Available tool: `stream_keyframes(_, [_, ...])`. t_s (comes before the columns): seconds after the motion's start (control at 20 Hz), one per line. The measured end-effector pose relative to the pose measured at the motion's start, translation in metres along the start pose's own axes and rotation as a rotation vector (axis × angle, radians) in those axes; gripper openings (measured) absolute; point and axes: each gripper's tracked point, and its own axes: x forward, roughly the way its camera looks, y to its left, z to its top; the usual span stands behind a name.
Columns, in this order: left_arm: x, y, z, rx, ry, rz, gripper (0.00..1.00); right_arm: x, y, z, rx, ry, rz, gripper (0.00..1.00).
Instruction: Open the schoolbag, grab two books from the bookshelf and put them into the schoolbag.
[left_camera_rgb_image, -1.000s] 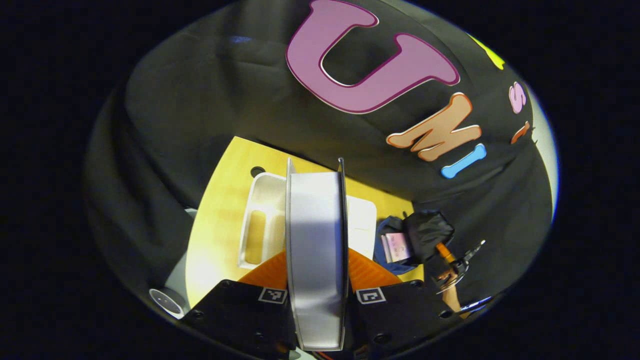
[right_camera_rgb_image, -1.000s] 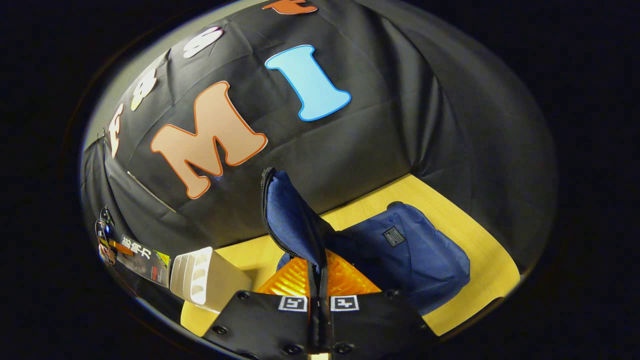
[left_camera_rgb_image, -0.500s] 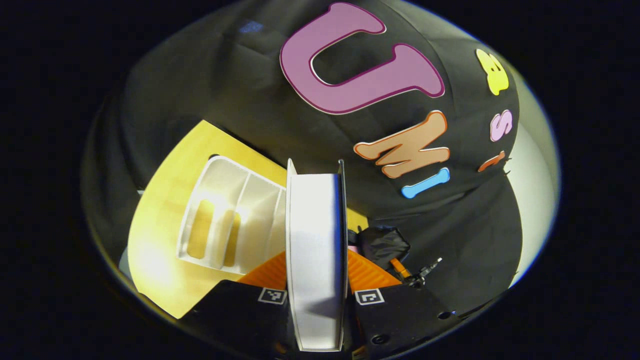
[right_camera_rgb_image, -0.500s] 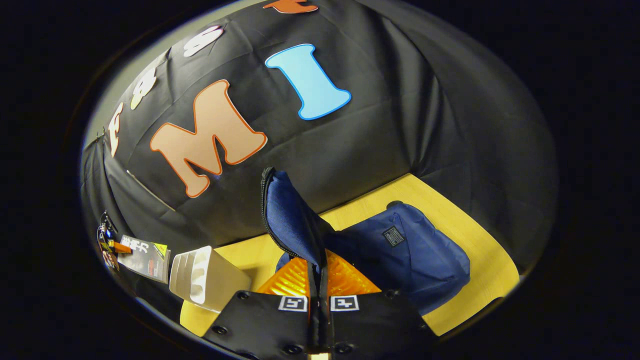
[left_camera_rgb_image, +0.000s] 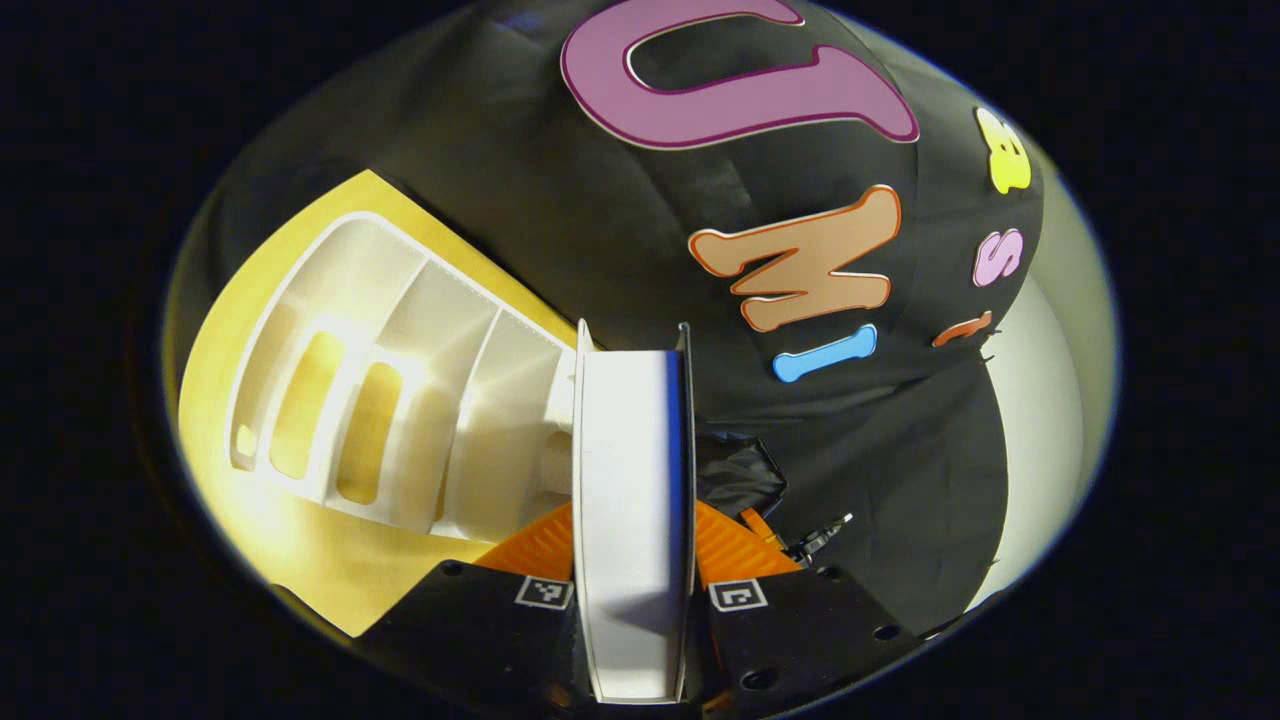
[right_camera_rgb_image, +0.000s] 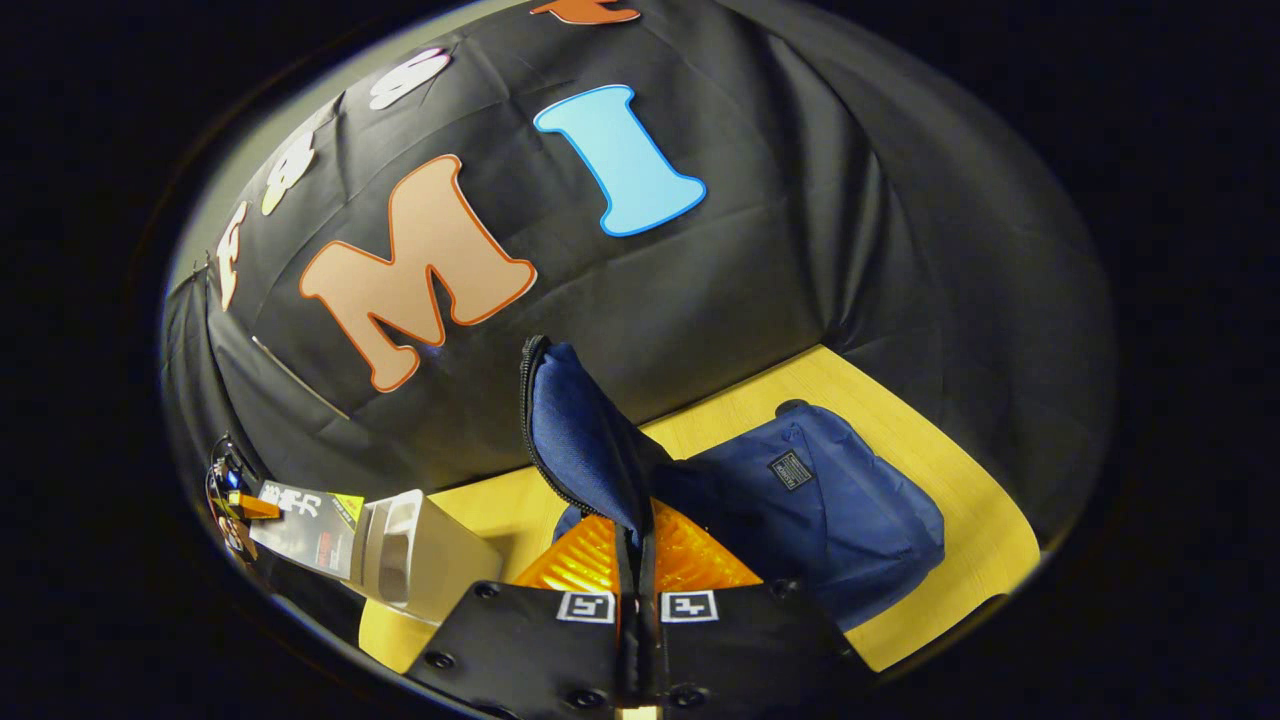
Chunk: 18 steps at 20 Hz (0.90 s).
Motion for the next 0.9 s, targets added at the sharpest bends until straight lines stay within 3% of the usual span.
stream_keyframes(0.65, [0.127,-0.018,-0.08,-0.038,0.155,-0.045,0.35,-0.003,0.002,-0.002,-0.001,0.002,0.003,0.05])
stream_keyframes(0.9, [0.173,-0.025,-0.097,-0.041,0.19,-0.021,0.35,-0.007,-0.002,0.001,0.013,-0.002,0.005,0.05])
